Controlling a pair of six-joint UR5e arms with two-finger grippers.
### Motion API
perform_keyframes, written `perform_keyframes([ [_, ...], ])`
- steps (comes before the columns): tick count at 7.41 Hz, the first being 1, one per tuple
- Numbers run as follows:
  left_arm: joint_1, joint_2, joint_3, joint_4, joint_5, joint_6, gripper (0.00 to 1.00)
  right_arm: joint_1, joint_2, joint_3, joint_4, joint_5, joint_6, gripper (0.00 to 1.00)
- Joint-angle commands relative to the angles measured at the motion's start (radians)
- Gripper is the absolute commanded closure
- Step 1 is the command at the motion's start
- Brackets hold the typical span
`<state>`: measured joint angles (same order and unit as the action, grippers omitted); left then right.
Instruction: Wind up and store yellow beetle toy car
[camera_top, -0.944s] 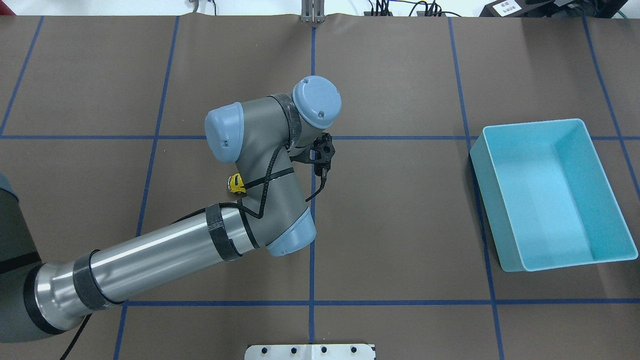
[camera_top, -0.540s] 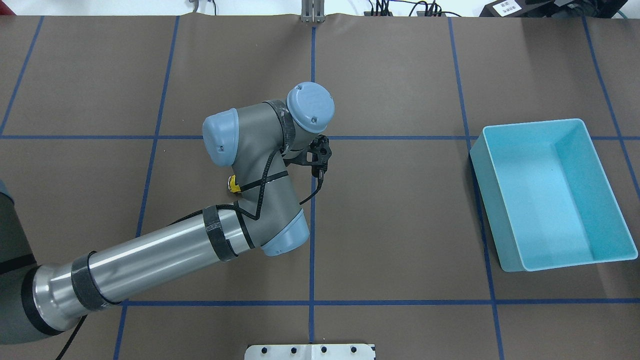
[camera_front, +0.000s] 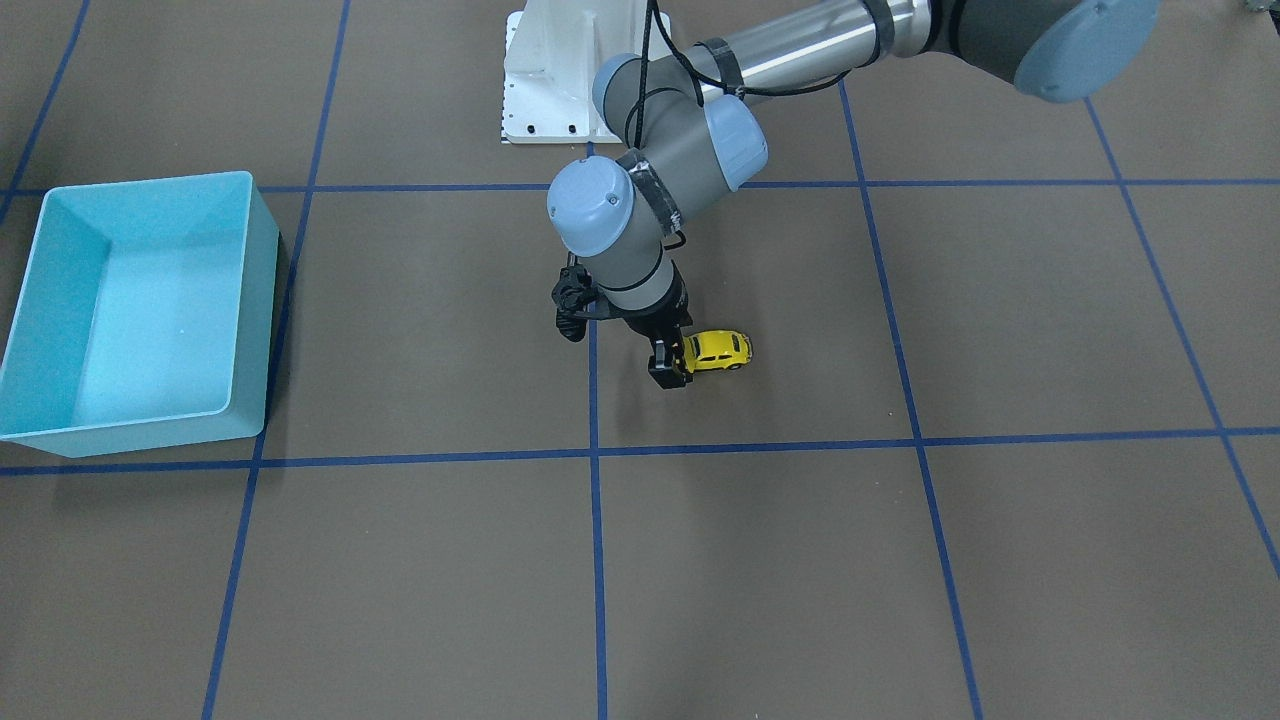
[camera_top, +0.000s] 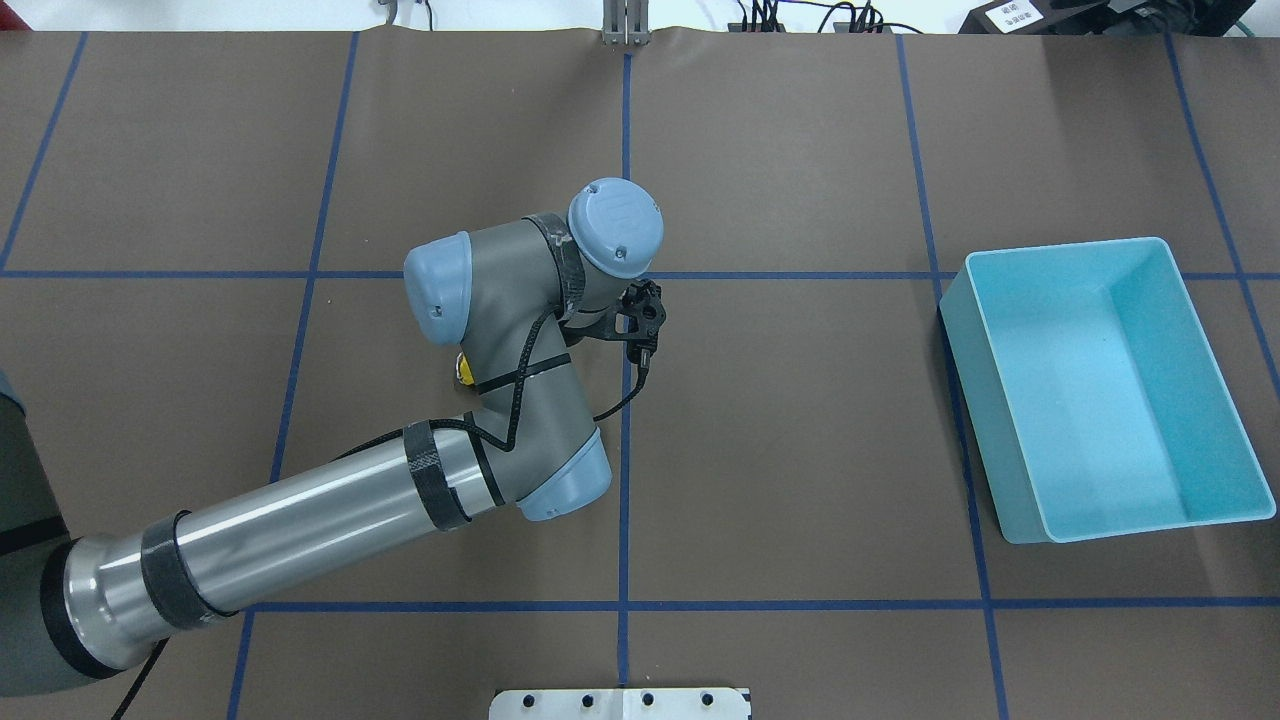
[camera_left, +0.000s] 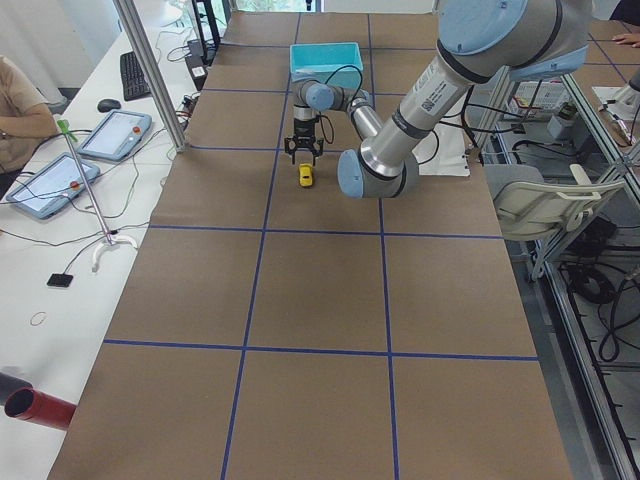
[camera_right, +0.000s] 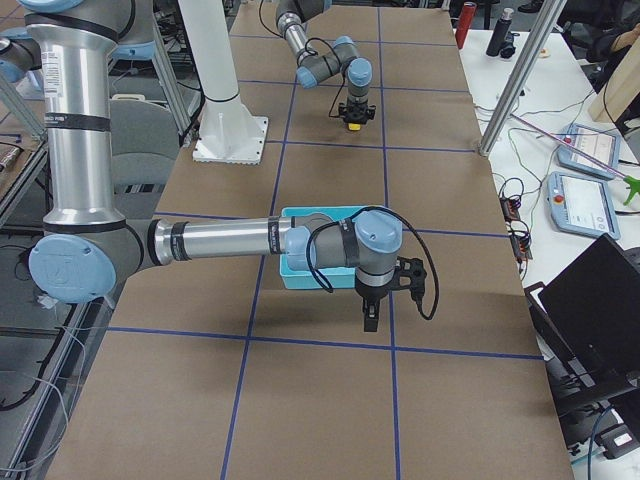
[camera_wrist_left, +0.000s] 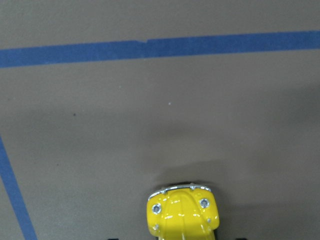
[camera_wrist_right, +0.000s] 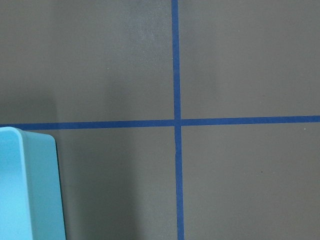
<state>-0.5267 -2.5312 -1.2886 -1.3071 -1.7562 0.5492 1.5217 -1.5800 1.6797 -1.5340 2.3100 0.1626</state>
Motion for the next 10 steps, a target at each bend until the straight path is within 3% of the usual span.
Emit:
perform_keyframes([
  [1, 0.011, 0.002, 0.012, -0.014, 0.0, 0.002, 0.18, 0.0, 0.0, 0.0, 0.0, -0.001, 0.0, 0.0],
  [3, 0.011, 0.002, 0.017, -0.012, 0.0, 0.0, 0.23, 0.0, -0.002, -0.003, 0.0, -0.001, 0.0, 0.0],
  [4, 0.01, 0.002, 0.015, -0.012, 0.0, -0.005, 0.31, 0.0, 0.001, -0.006, 0.002, -0.001, 0.0, 0.0],
  [8, 0.001, 0.002, -0.053, 0.002, 0.003, -0.135, 0.97, 0.0, 0.002, -0.006, 0.002, -0.001, 0.0, 0.0],
  [10, -0.041, 0.054, -0.142, 0.005, 0.0, -0.124, 1.0, 0.0, 0.003, -0.006, 0.0, -0.001, 0.0, 0.0],
])
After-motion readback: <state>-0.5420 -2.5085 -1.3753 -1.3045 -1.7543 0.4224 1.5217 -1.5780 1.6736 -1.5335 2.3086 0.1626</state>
